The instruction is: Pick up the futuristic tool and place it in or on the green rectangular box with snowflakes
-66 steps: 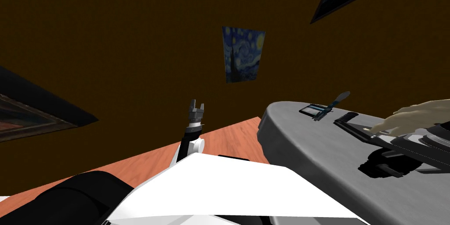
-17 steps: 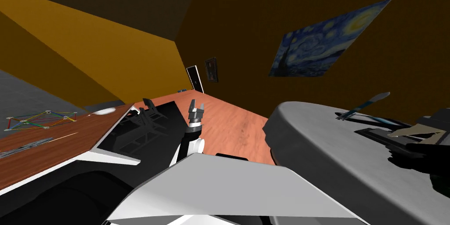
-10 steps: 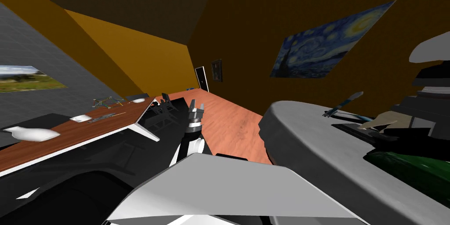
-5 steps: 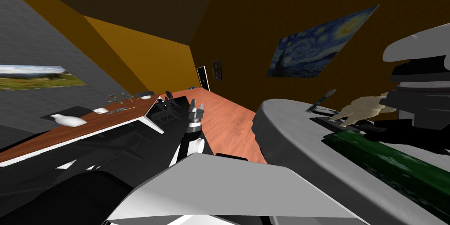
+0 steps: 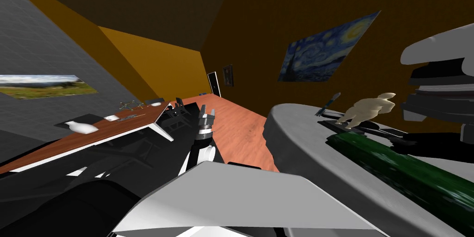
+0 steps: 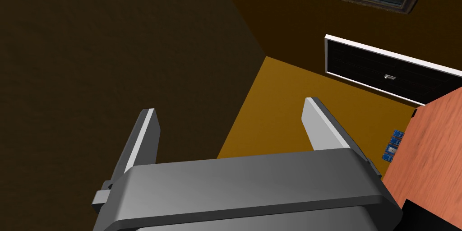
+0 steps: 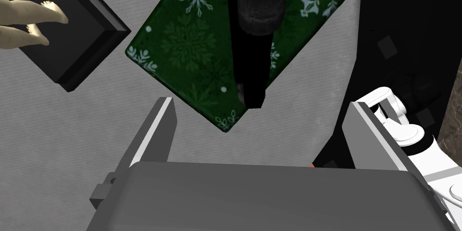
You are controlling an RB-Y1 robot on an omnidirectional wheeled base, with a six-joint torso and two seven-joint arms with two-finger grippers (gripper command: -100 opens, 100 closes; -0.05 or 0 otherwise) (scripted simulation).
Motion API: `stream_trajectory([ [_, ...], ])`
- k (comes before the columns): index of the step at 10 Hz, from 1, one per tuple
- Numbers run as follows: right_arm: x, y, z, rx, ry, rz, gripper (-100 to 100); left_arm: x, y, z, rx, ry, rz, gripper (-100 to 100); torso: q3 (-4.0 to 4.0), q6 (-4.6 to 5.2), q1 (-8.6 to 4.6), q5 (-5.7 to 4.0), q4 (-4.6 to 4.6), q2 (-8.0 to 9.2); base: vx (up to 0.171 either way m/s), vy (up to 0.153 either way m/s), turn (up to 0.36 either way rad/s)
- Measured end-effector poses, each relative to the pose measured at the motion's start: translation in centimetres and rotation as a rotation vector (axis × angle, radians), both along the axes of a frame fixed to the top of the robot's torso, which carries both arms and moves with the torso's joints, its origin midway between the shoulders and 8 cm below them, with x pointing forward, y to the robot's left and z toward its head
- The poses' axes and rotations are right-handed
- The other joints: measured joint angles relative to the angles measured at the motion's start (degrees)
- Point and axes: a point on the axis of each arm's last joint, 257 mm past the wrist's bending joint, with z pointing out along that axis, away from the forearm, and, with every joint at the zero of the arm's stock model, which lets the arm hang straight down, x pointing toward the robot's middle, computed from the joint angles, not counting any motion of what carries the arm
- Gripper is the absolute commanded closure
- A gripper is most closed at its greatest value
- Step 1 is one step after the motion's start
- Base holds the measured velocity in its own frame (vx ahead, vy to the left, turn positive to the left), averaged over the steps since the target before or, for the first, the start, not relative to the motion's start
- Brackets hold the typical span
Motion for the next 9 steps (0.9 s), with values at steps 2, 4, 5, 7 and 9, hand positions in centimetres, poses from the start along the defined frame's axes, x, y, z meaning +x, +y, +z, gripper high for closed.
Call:
stream_trajectory([
  [2,0.0,0.0,0.0,0.000,0.000,0.000,0,0.0,0.0,0.0,0.000,0.000,0.000,0,-0.02,0.00,0.03,0.01,-0.01,-0.03,0.000,0.000,0.000],
  [4,-0.5,-0.1,0.1,0.013,-0.010,0.000,-100,0.0,0.0,0.0,0.000,0.000,0.000,0,-0.08,-0.05,0.15,0.05,-0.04,-0.15,0.045,0.027,0.144],
  [5,-1.2,-0.6,0.2,0.015,-0.007,-0.002,-100,0.0,0.0,0.0,0.000,0.000,0.000,0,-0.12,-0.01,0.15,0.04,-0.05,-0.19,0.022,0.009,-0.017],
  [7,-2.4,-1.0,0.4,0.022,-0.009,-0.011,-100,0.0,0.0,0.0,0.000,0.000,0.000,0,-0.11,-0.05,0.17,0.05,-0.05,-0.18,0.043,0.026,0.131],
  [9,-4.3,-1.6,1.3,0.012,0.003,-0.026,-100,0.0,0.0,0.0,0.000,0.000,0.000,0,-0.08,0.01,0.10,0.04,-0.03,-0.13,0.033,0.014,0.091],
])
